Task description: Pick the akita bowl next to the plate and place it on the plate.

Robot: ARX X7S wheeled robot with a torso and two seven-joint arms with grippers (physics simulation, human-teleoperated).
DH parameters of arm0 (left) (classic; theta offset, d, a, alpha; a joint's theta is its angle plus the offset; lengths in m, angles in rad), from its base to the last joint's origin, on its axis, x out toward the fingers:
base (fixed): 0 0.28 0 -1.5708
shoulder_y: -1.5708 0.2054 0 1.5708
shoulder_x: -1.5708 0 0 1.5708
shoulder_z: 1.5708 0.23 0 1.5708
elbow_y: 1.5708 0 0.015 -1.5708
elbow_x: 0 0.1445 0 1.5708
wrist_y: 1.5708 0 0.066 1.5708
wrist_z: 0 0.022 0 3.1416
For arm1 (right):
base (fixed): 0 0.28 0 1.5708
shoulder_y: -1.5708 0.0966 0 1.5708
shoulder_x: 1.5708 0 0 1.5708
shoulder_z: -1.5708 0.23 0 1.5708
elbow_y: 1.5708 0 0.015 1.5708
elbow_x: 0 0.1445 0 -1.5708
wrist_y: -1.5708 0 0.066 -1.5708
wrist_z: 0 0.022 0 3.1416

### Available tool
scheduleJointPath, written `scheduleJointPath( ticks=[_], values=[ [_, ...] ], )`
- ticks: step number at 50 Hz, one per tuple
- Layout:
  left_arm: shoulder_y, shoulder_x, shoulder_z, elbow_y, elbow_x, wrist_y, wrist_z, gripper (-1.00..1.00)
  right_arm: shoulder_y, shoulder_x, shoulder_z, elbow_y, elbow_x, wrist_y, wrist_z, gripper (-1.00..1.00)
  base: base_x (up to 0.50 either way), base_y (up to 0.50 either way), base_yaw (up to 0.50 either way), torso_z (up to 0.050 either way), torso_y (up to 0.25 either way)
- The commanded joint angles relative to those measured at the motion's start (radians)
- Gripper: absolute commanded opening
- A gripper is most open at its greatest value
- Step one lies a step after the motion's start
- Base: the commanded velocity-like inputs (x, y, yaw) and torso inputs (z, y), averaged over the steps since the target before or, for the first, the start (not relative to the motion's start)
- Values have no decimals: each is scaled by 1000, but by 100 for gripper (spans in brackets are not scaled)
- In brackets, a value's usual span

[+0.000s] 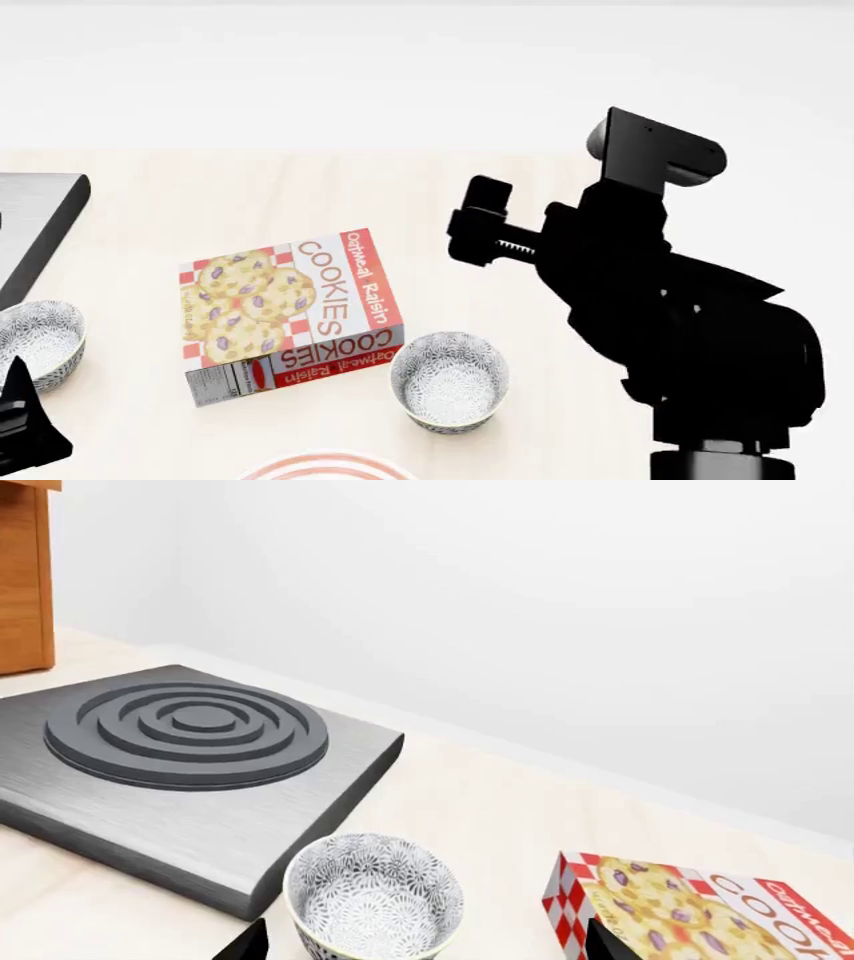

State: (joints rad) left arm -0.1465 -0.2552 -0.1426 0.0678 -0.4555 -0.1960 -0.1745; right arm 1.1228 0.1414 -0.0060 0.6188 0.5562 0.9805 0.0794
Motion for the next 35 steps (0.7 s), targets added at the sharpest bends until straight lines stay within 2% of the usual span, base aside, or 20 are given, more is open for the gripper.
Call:
scheduleJointPath(
  ticks=[1,12,35],
  values=[
    [-3,-1,2,-18,-3,12,4,100,86,-24,-30,257,-33,-89,-67,100,0,0,0,0,0],
    [-2,-4,5,-9,-7,8,-3,100,126,-40,-56,442,-60,-156,-108,100,0,0,0,0,0],
    [0,-11,12,-3,-12,8,-12,100,104,-56,-102,580,-92,-252,-176,100,0,0,0,0,0]
  ],
)
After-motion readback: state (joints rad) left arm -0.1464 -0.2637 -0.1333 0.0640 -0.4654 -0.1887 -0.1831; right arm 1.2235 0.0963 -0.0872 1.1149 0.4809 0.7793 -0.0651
